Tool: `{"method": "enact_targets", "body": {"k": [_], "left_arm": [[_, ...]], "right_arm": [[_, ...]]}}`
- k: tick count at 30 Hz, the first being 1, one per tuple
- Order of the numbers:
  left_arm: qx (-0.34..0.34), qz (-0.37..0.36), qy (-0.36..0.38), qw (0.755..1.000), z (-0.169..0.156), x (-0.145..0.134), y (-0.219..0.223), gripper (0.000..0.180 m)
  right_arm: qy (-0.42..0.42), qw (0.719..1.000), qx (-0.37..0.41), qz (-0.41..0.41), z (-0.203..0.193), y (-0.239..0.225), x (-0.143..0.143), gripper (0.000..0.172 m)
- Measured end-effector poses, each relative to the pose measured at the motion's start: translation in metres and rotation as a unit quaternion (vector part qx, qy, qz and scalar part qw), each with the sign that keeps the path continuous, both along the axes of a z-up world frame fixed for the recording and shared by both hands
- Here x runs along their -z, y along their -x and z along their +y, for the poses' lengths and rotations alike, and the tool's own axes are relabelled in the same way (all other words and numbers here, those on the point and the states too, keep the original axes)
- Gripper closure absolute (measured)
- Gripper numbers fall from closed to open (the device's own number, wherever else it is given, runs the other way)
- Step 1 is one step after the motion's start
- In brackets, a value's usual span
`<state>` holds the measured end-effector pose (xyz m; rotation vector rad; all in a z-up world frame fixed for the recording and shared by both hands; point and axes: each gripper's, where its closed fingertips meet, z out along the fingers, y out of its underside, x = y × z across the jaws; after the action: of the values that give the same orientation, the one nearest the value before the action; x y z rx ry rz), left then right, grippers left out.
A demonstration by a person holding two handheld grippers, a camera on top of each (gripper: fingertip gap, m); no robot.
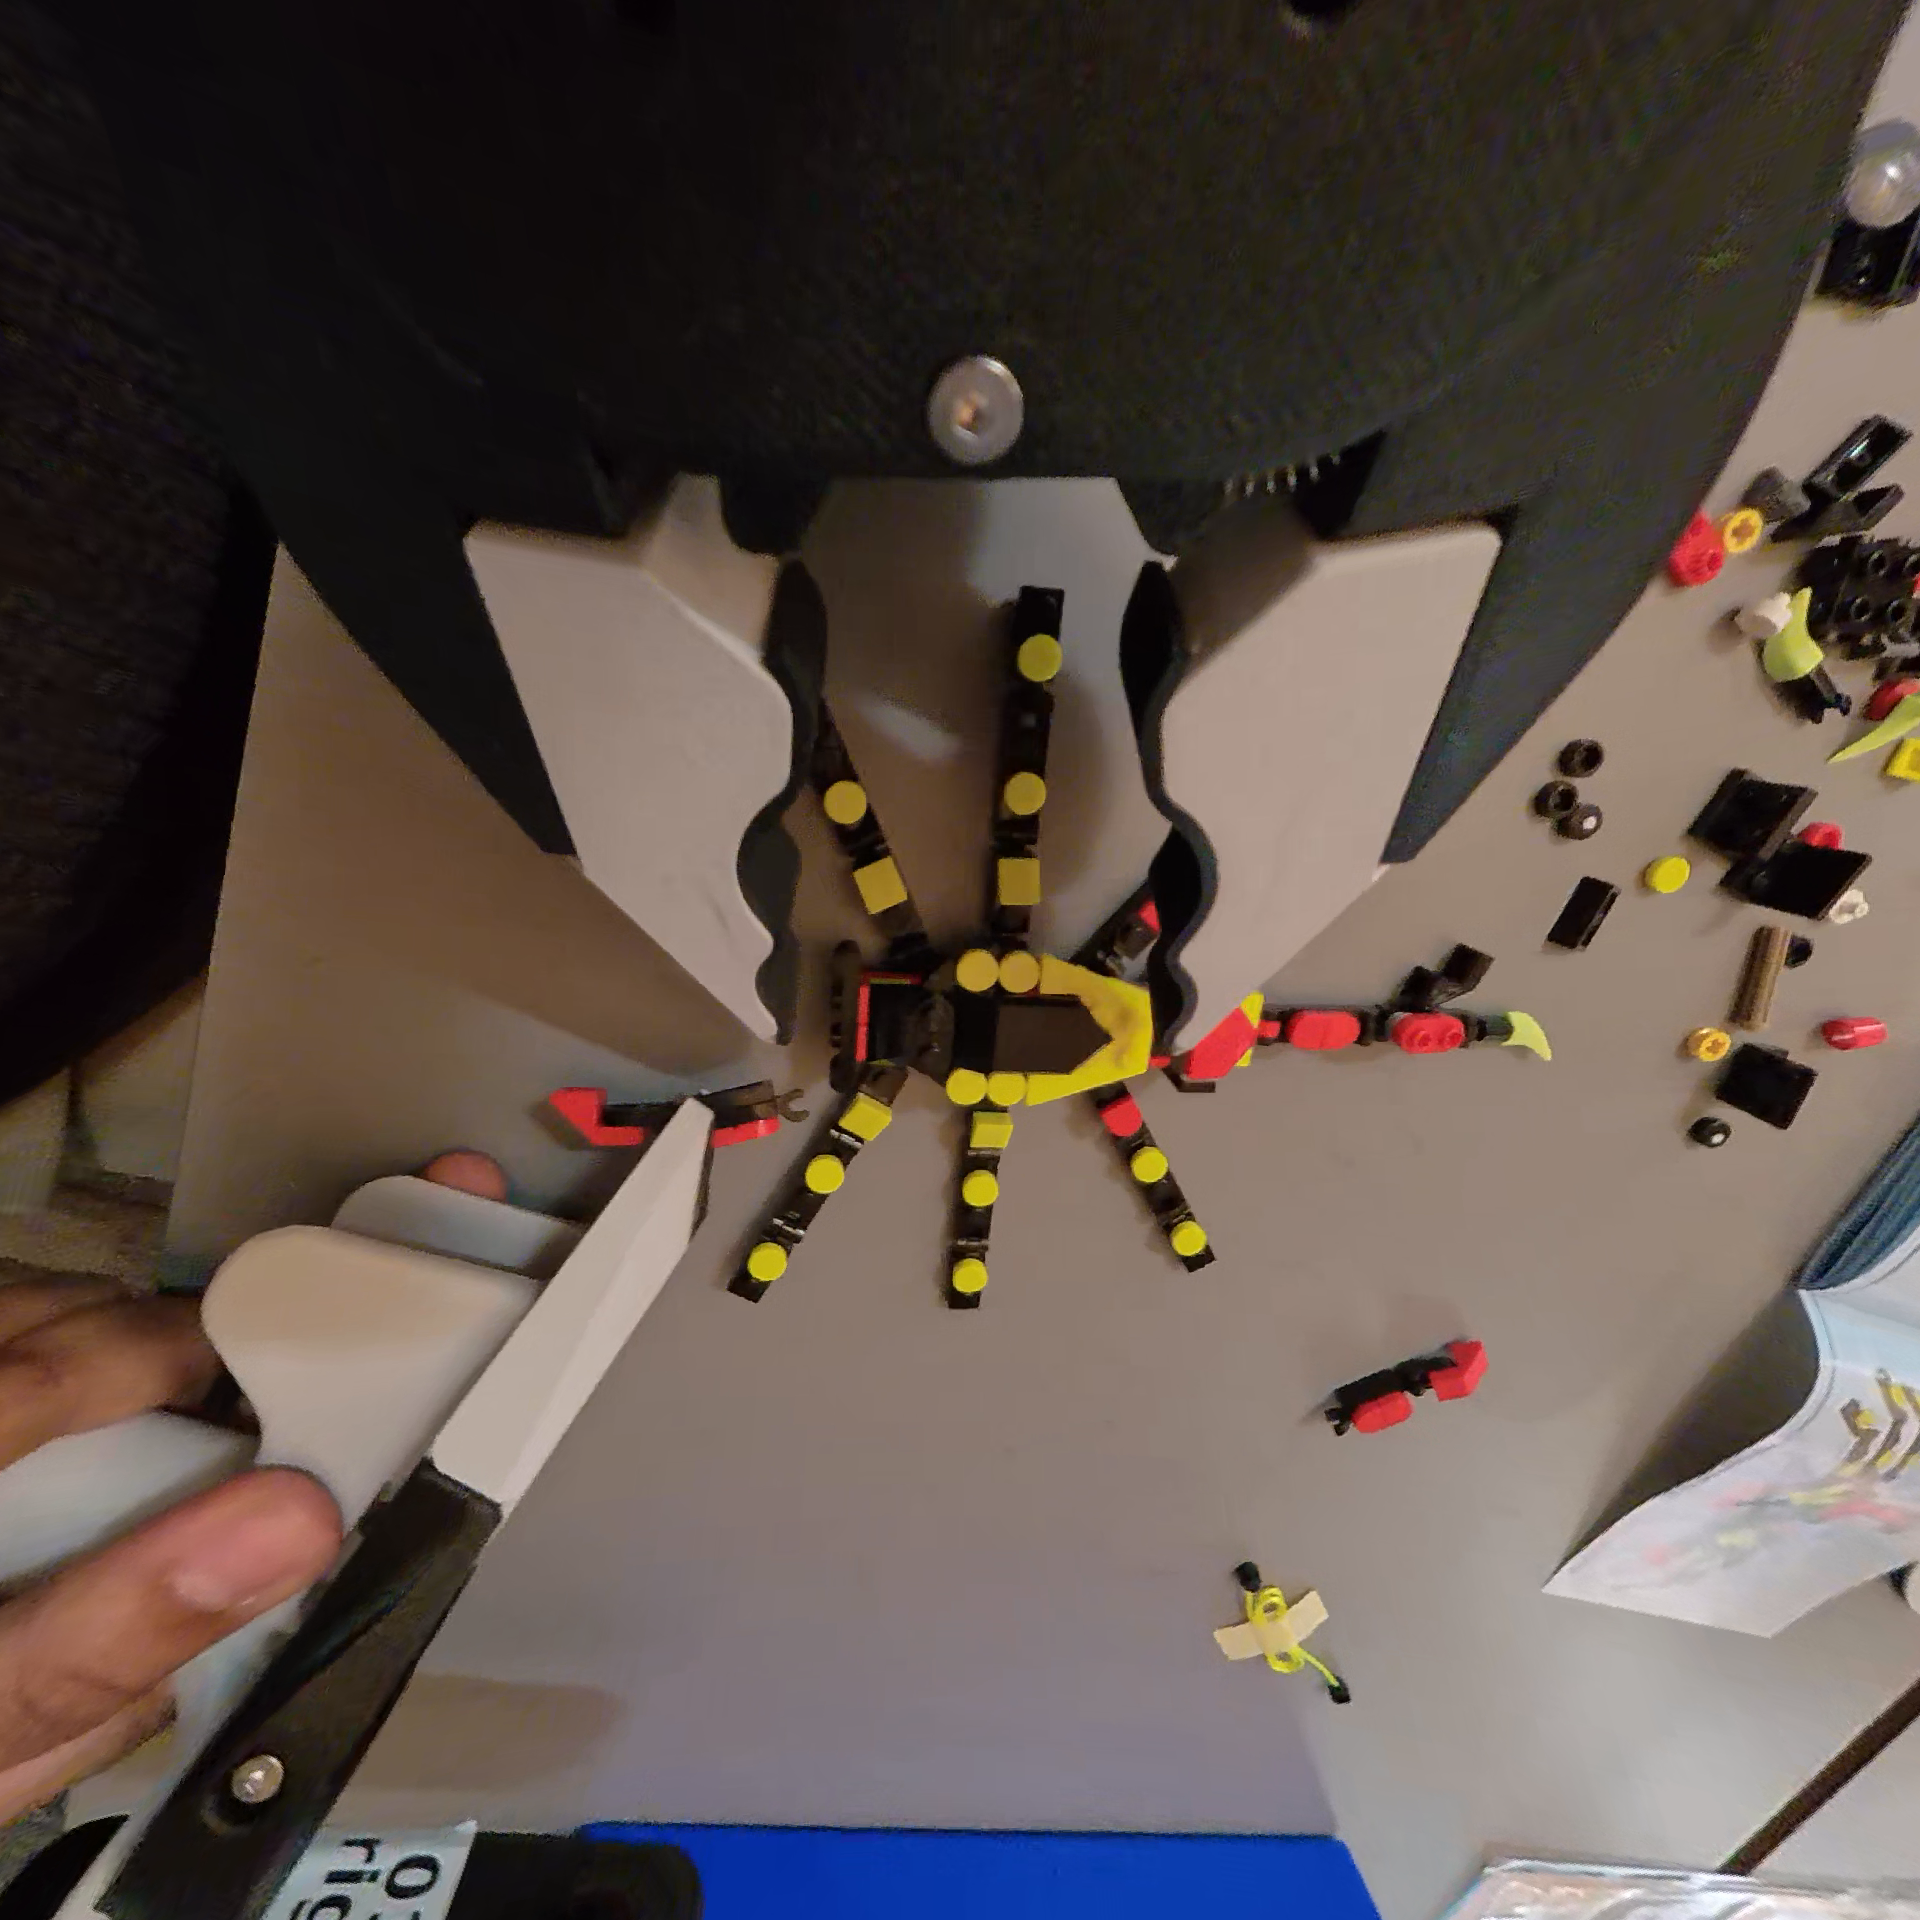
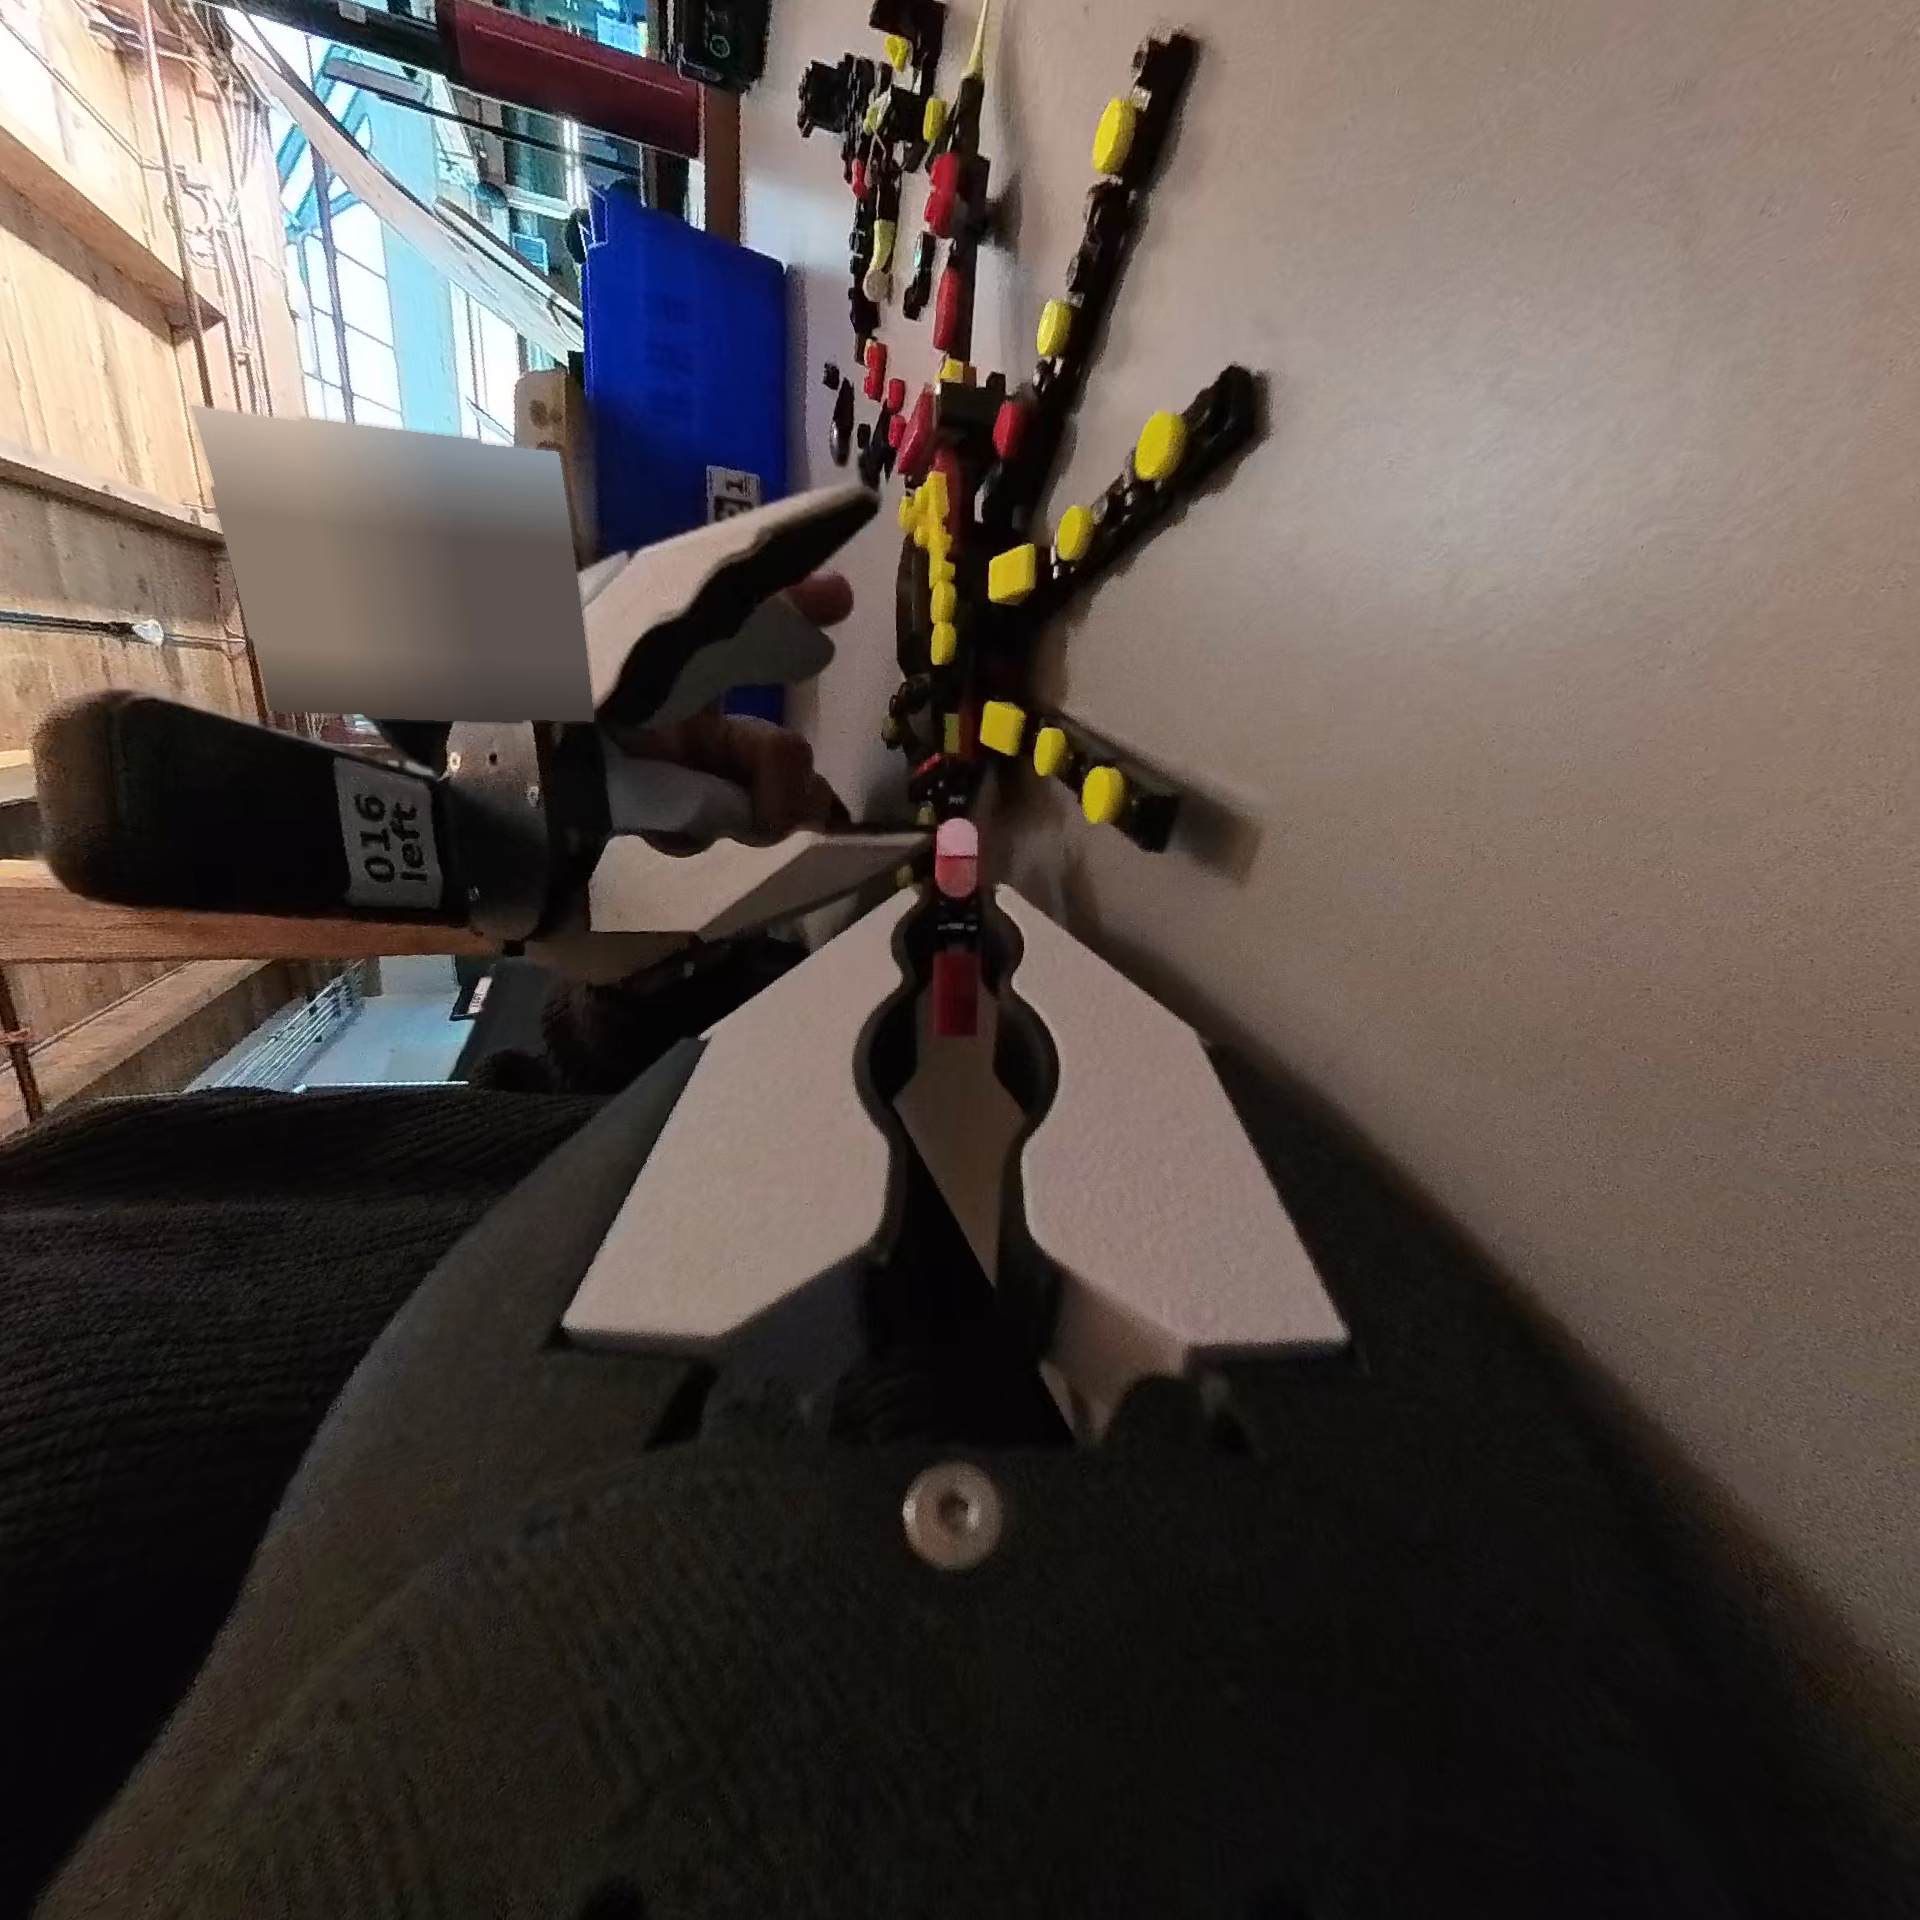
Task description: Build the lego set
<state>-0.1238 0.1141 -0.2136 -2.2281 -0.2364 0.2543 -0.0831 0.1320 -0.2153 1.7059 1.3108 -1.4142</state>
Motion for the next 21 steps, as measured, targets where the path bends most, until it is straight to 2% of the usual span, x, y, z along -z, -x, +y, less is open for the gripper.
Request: {"method": "enact_targets", "body": {"k": [11, 17, 21], "left_arm": [[-0.001, -0.017, -0.002, 1.000, 0.0023, 0.0002, -0.0031, 0.139], [-0.001, -0.026, 0.001, 1.000, 0.0006, -0.0004, -0.0033, 0.134], [-0.001, -0.034, 0.007, 0.999, -0.0020, 0.0013, -0.0027, 0.122]], "right_arm": [[-0.007, 1.000, -0.003, -0.011, -0.0003, 0.0018, 0.0026, 0.166], [0.005, 1.000, -0.005, -0.017, -0.0013, 0.0025, 0.0025, 0.166], [0.015, 1.000, -0.009, -0.023, -0.0034, 0.0024, 0.0022, 0.166]]}}
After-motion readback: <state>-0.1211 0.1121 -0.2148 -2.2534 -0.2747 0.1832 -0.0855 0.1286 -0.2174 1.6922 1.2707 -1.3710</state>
